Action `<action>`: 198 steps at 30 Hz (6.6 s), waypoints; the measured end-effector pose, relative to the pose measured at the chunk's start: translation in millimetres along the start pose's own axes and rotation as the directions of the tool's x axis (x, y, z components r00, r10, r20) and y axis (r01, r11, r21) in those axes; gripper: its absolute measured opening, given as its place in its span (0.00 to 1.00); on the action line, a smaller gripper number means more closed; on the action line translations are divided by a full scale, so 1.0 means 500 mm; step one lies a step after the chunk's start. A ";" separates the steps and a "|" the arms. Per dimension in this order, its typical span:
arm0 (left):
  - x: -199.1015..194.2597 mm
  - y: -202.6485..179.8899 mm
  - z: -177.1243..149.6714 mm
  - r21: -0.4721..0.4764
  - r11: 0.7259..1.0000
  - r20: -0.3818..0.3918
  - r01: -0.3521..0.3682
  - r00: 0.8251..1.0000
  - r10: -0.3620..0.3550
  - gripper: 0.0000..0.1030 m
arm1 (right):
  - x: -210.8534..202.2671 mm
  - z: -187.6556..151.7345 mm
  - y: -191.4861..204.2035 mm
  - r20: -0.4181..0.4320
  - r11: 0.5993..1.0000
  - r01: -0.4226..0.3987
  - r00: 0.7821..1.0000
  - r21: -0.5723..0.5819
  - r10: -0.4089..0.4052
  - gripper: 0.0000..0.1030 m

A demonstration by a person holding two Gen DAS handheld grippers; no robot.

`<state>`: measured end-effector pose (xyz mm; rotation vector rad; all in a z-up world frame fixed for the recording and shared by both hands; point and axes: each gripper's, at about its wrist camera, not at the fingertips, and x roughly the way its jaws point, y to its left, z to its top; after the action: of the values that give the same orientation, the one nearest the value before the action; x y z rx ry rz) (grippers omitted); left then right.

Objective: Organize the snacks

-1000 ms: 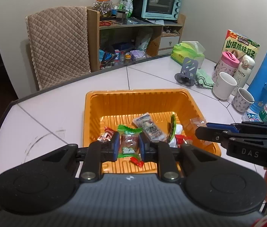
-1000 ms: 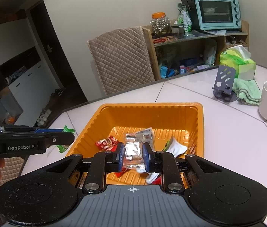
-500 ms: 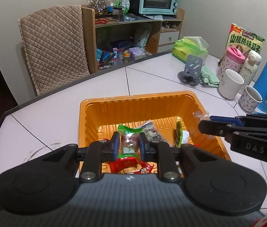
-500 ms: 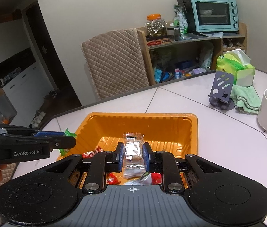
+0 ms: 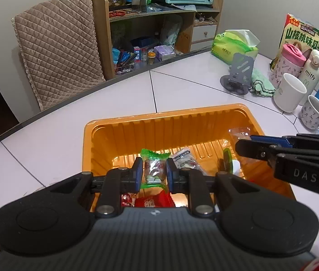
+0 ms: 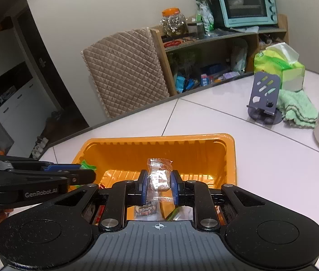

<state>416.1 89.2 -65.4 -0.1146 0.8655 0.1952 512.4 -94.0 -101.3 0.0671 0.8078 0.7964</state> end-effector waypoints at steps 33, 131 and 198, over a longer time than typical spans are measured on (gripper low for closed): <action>0.067 0.007 0.014 0.027 0.999 -0.035 -0.022 0.999 0.023 0.24 | 0.045 0.007 -0.019 -0.013 0.999 0.006 1.000 0.041 -0.005 0.21; -0.323 0.000 -0.445 -0.271 0.962 -0.150 -0.036 0.989 -0.005 0.52 | -0.230 -0.371 0.166 -0.244 0.995 -0.087 0.967 -0.042 0.075 0.77; -0.245 0.119 -0.435 -0.314 0.942 -0.185 -0.113 0.981 0.056 0.58 | -0.022 -0.354 0.265 -0.344 0.840 -0.315 0.924 -0.441 0.166 0.21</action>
<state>163.8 93.2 -113.1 -0.4072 1.0079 0.4137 308.5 -48.4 -173.9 -0.4221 0.8629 1.2592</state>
